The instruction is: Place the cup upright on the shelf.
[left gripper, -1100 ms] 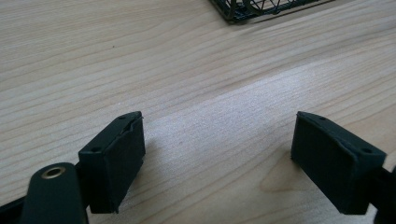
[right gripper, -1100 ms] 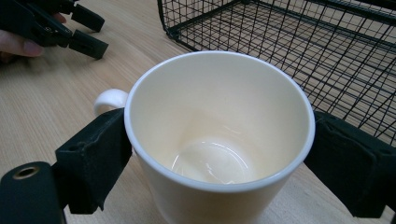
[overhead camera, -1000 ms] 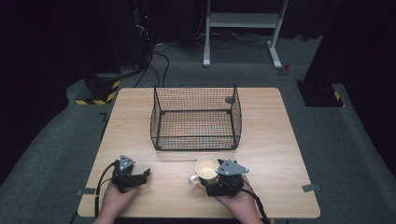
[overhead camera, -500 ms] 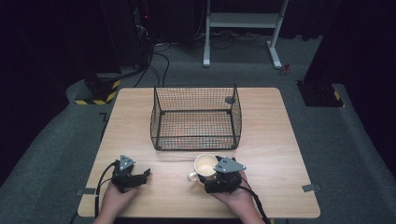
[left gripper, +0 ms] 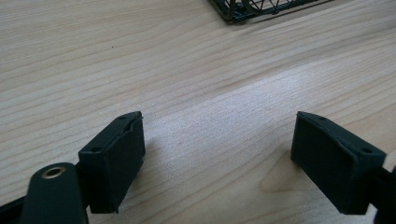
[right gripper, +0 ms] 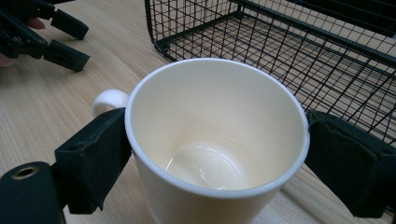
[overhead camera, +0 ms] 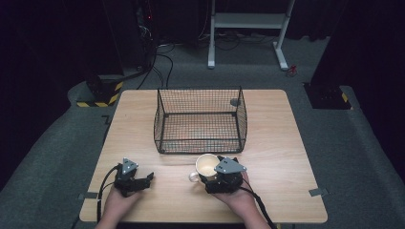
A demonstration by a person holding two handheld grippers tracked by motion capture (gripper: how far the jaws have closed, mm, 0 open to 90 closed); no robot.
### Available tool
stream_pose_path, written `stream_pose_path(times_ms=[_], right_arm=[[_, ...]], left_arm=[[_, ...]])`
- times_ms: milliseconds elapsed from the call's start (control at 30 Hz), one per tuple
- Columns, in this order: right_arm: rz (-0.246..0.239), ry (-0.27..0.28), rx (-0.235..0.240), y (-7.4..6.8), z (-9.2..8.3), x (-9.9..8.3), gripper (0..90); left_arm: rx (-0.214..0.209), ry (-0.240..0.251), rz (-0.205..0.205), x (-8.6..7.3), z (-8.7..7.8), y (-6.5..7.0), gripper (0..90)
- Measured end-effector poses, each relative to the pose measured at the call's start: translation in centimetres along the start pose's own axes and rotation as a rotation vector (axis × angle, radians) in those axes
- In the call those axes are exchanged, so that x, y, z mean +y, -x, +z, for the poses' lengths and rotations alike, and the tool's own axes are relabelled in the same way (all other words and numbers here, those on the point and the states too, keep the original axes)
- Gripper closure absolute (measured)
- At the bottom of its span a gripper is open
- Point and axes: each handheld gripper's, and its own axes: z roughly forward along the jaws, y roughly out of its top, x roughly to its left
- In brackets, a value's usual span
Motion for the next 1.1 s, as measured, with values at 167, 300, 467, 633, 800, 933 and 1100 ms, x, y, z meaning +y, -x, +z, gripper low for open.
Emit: stream_pose_path(times_ms=[167, 300, 467, 633, 800, 933, 1100], right_arm=[[-0.001, -0.001, 0.018, 0.2, 0.1, 0.0, 9.7], [0.006, -0.005, 0.014, 0.1, 0.0, 0.0, 9.9], [0.009, 0.0, 0.01, 0.2, -0.3, -0.1, 10.4], [0.036, 0.139, 0.008, 0.8, -2.4, -0.3, 38.4], [0.05, 0.111, -0.007, 1.3, -2.8, -0.3, 30.7], [0.054, 0.105, -0.006, 1.2, -2.8, -0.4, 25.7], [0.076, 0.105, 0.005, 1.1, -2.6, -0.3, 18.0]], left_arm=[[-0.001, 0.0, -0.002, 0.0, 0.0, 0.0, 17.9], [-0.002, 0.0, -0.001, 0.0, 0.0, 0.0, 17.9], [-0.003, 0.0, -0.001, 0.0, 0.0, 0.0, 17.9], [-0.003, 0.0, 0.0, 0.0, 0.0, 0.0, 17.9], [-0.003, -0.001, 0.0, 0.0, 0.0, 0.0, 17.8], [-0.003, -0.002, 0.004, 0.0, 0.0, 0.0, 17.8], [-0.003, -0.002, 0.003, 0.0, 0.0, 0.0, 17.8]])
